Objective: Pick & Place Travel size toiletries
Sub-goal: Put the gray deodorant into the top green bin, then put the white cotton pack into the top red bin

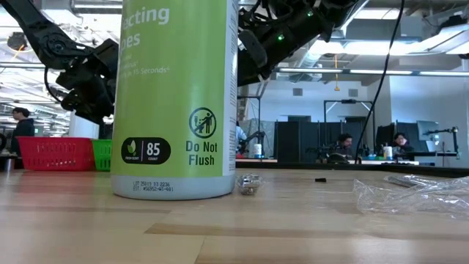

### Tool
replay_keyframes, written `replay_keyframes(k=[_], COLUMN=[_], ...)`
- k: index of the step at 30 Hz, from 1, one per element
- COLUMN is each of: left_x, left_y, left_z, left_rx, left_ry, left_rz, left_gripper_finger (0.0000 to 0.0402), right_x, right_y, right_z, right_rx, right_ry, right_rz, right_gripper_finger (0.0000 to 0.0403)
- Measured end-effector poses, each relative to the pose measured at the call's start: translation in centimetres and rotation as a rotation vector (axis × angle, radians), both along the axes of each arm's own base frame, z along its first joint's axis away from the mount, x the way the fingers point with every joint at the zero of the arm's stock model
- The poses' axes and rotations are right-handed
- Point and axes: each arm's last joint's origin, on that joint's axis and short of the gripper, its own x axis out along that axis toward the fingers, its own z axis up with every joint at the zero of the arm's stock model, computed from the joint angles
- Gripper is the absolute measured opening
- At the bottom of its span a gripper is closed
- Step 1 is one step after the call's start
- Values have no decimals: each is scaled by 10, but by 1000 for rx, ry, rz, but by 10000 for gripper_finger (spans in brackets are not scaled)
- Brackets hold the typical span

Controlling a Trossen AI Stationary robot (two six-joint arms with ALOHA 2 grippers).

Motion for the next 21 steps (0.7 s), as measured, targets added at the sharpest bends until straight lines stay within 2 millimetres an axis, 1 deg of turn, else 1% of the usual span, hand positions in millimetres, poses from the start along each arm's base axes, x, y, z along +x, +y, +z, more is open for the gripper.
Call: replay_keyframes(k=[15,21], left_x=[2,6], left_y=[0,-1], left_z=[1,0], left_rx=[5,-44], left_ry=[-40,-118], left_rz=[-17,-112], left_gripper_finger=[257,253], right_x=[0,-1], right_y=[0,2], right_z=[-1,-2], right_rx=[3,4], right_ry=[10,26], right_rz=[-1,3], right_gripper_finger=[221,221])
